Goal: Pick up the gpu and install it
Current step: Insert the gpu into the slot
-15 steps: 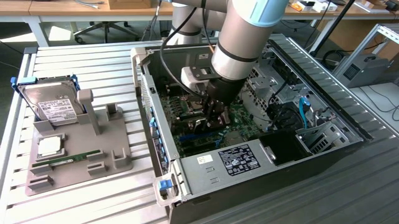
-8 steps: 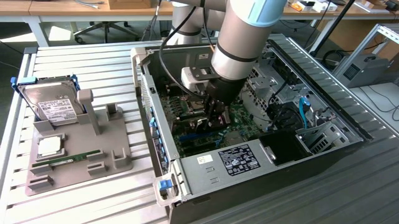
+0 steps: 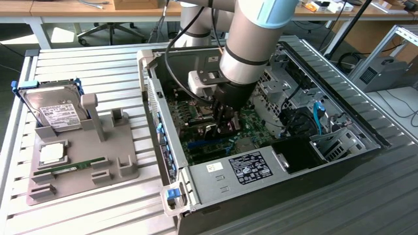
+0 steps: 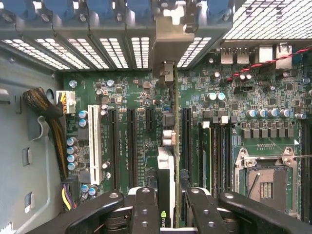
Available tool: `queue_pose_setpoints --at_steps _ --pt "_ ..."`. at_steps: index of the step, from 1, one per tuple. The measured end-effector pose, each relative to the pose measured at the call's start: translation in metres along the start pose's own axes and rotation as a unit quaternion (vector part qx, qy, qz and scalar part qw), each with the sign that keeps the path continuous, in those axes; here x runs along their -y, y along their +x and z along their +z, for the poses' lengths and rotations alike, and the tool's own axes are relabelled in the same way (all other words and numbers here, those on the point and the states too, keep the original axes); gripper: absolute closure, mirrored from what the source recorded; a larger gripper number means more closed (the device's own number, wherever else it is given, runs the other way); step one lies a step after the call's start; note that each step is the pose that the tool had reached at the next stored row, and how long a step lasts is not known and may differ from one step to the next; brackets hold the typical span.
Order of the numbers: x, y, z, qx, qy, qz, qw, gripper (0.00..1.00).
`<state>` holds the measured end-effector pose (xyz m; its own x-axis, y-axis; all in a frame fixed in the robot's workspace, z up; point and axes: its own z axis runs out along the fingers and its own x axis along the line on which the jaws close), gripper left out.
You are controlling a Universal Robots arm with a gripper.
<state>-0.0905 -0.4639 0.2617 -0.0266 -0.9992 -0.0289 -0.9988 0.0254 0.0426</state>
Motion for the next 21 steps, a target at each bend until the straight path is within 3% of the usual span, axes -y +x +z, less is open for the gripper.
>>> queue_pose_setpoints --at_steps 21 --pt "-0.0061 0.0001 -0.0002 0.0002 0.0005 0.004 1.0000 0.73"
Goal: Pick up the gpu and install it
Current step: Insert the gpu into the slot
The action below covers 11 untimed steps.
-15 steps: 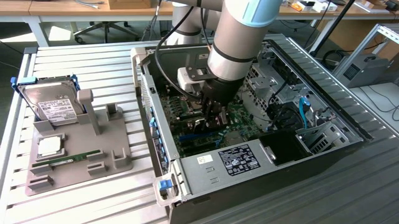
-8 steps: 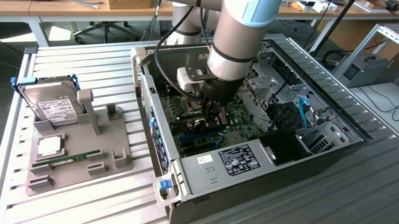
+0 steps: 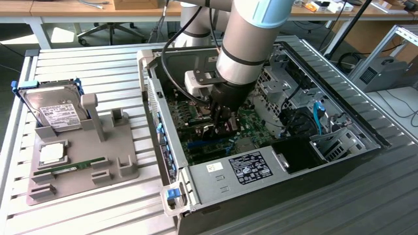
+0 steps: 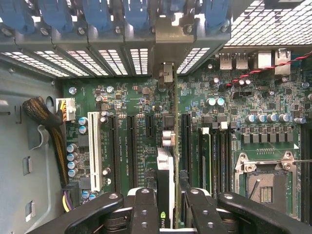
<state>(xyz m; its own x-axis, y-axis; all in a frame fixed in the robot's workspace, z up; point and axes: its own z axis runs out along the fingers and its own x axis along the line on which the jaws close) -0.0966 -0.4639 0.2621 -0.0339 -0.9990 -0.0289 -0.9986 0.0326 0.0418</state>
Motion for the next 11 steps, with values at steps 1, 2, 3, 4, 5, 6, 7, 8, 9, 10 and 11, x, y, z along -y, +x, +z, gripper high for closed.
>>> queue_pose_setpoints --at_steps 1,2,3,4,5,6,7,8,9,10,11 --pt "-0.0004 0.0000 0.0000 0.0000 0.0002 0.000 1.0000 0.73" --pt "-0.0008 0.0000 0.0000 0.0000 0.0004 0.000 1.0000 0.73" --pt "-0.0013 0.0000 -0.0001 0.0000 0.0007 0.000 1.0000 0.73" --pt "-0.0018 0.0001 0.0000 0.0000 0.0011 0.000 1.0000 0.73" --pt "-0.0023 0.0001 0.0000 0.0001 0.0015 0.000 1.0000 0.73" --pt "-0.0026 0.0001 0.0000 0.0001 0.0019 0.000 1.0000 0.73" --pt "-0.0026 0.0001 0.0000 0.0001 0.0019 0.000 1.0000 0.73" --pt "-0.0026 0.0001 0.0000 0.0001 0.0019 0.000 1.0000 0.73" --pt "-0.0037 0.0002 0.0000 0.0001 0.0021 0.000 1.0000 0.73" --pt "-0.0049 0.0002 0.0001 0.0001 0.0025 0.000 1.0000 0.73" --pt "-0.0050 0.0001 0.0001 0.0001 0.0025 0.000 1.0000 0.73"
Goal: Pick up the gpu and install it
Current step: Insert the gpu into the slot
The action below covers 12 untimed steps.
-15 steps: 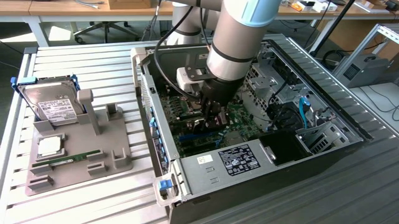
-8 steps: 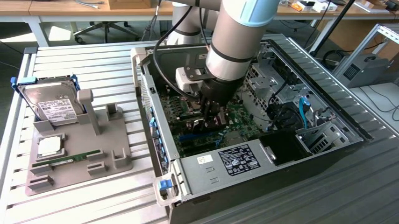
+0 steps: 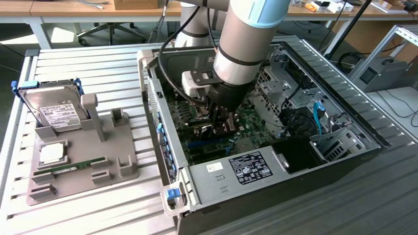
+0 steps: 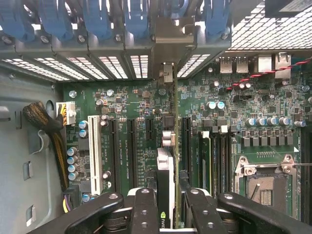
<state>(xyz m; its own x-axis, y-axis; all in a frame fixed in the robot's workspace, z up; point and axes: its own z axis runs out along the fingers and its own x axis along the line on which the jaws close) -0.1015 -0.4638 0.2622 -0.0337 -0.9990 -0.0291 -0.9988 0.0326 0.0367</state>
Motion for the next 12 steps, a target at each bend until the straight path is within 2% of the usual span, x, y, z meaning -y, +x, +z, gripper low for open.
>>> queue_pose_setpoints --at_steps 12 --pt "-0.0001 -0.0005 0.0021 0.0000 0.0000 0.000 1.0000 0.73"
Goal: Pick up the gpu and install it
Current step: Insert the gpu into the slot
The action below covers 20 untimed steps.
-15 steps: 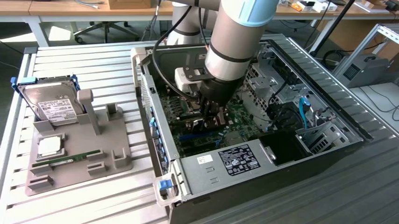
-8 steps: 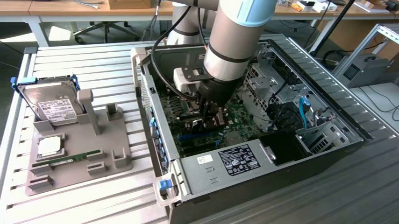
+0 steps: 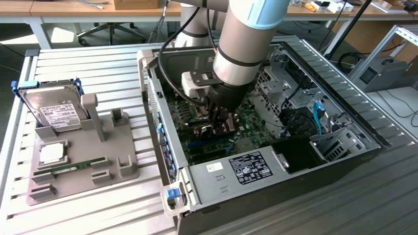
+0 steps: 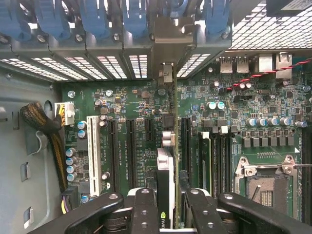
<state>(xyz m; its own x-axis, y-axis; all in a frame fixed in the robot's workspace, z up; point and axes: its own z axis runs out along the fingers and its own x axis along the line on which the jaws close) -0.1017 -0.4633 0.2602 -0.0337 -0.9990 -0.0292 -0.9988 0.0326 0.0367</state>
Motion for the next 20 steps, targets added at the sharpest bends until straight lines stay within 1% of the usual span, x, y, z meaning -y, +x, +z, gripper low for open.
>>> queue_pose_setpoints --at_steps 11,14,19,20 --pt "-0.0021 0.0002 0.0045 -0.0002 -0.0001 0.000 1.0000 0.73" --pt "-0.0046 0.0005 0.0073 -0.0005 -0.0002 0.000 1.0000 0.73" --pt "-0.0050 0.0003 0.0072 0.0002 0.0000 0.000 1.0000 0.73" --pt "-0.0051 0.0001 0.0058 0.0010 0.0004 0.000 1.0000 0.73"
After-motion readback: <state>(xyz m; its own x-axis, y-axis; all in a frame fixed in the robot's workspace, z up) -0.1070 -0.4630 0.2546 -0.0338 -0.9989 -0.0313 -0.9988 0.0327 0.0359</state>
